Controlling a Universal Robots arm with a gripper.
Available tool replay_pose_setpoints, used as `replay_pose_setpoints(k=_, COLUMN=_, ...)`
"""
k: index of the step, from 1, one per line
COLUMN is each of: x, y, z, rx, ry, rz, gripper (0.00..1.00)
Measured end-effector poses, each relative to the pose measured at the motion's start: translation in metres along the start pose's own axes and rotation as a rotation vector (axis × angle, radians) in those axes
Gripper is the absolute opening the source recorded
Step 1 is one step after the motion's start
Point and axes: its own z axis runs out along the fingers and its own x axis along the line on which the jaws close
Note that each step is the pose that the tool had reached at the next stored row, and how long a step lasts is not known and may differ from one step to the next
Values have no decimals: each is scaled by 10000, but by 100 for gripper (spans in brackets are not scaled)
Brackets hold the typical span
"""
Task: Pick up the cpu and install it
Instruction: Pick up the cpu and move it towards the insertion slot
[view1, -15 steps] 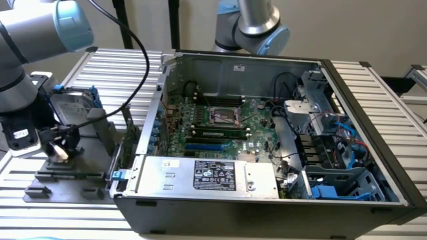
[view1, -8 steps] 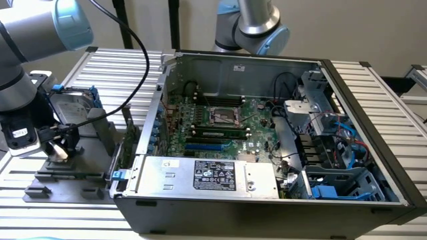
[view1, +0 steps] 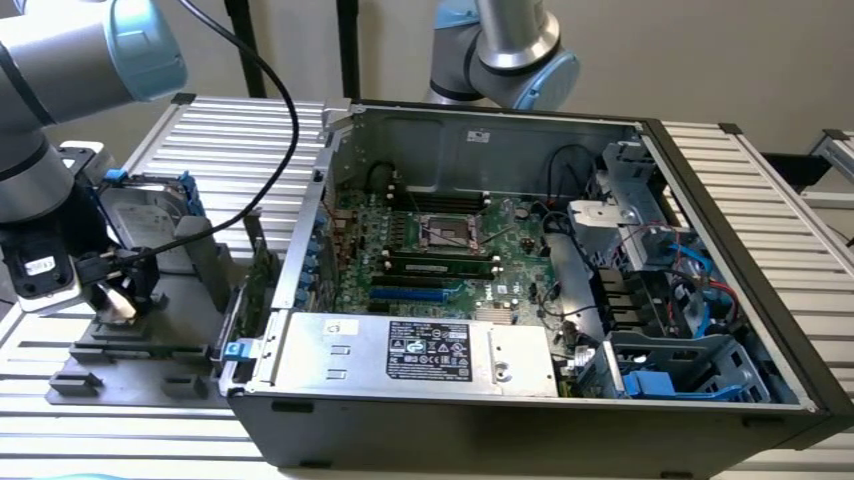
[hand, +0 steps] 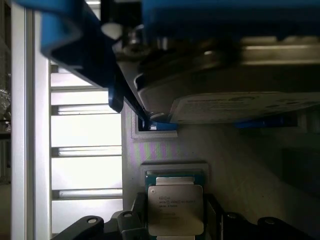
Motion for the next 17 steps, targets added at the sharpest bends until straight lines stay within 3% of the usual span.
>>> replay_pose_setpoints(k=6, x=-1, y=3, z=-78, rx=1, ry=22, rz=3, gripper=55)
replay_pose_setpoints(k=17, x=-16, y=20, z=-569, rx=5, ry=82, rz=4, gripper=55)
